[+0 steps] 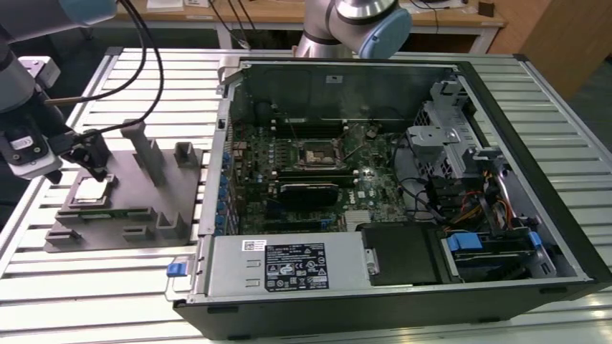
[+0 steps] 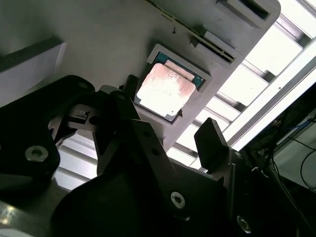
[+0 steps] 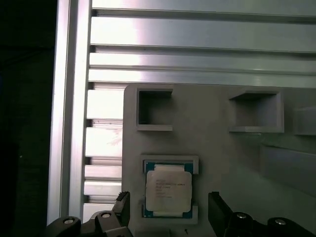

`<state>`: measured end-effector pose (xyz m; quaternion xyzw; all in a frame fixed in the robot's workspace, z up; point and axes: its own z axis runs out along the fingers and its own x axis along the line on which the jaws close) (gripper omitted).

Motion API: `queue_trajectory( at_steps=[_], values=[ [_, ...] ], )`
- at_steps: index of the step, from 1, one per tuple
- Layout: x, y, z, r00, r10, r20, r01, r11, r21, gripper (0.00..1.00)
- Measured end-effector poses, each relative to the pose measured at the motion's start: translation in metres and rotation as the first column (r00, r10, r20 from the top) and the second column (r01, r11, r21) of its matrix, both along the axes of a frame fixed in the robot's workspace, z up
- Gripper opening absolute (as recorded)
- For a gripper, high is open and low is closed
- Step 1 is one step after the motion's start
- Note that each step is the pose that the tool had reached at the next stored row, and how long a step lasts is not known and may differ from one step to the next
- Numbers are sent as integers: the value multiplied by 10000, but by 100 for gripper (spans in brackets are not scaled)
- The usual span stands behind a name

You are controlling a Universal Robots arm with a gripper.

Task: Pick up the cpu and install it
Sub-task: 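Pick up the cpu and move it towards the insertion slot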

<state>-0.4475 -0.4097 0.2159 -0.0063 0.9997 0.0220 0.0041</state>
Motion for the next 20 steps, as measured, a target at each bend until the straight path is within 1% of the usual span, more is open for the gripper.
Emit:
queue_trajectory(
  at_steps=[11, 20],
  values=[
    [11, 0, -132, 10000, -98, 1, 98, 10000, -1, 73],
    [27, 1, -209, 9999, -121, 0, 121, 9999, -2, 73]
  ],
)
